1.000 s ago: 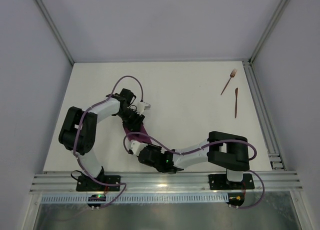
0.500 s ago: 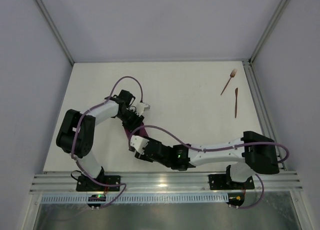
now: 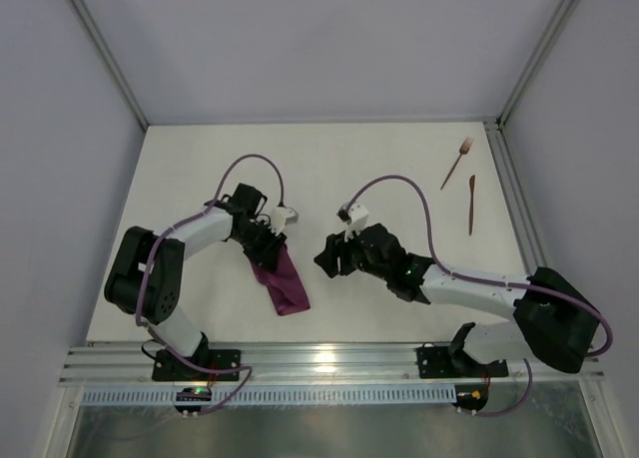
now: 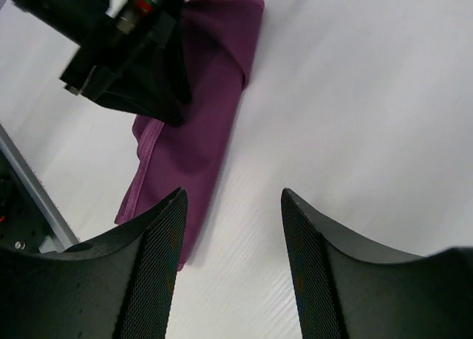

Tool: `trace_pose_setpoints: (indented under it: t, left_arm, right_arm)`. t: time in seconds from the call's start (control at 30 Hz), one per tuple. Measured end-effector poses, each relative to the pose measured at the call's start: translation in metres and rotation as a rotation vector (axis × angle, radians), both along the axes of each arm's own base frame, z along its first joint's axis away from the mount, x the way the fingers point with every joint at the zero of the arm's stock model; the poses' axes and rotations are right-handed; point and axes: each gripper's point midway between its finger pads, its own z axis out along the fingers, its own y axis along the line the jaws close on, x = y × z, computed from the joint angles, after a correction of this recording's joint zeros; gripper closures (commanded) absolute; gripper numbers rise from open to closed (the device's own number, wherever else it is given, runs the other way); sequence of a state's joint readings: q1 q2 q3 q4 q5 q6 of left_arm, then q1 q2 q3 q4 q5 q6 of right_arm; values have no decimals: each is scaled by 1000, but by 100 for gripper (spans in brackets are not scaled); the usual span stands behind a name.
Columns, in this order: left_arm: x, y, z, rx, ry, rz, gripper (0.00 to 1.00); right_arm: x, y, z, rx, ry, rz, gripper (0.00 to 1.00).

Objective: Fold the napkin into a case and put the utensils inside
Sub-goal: Stuff the top corner of the smaller-rectangle-folded napkin into the folded napkin, then pick up the smaller rectangle-folded napkin from the center of the board.

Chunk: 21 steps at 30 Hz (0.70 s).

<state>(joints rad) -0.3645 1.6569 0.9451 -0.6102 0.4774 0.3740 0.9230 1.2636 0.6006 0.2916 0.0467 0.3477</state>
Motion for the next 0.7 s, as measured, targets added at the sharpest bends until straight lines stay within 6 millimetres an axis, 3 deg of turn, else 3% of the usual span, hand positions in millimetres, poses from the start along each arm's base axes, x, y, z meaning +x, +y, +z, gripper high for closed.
trace_pose_setpoints:
  t: [0.17, 0.33, 0.5, 0.7]
  left_arm:
    - [-1, 0, 0, -9, -24, -1, 65]
    - [-1, 0, 0, -19, -47, -2, 65]
    - [-2, 1, 0, -30, -79, -6, 66]
    - [-2, 1, 0, -46, -141, -28, 66]
  right_arm:
    - [2, 9, -50, 52, 240, 8, 42]
    - [7, 26, -84, 70, 407, 31, 43]
    - [14, 50, -102, 115, 515, 76, 47]
    - [17, 71, -103, 189, 576, 134, 49]
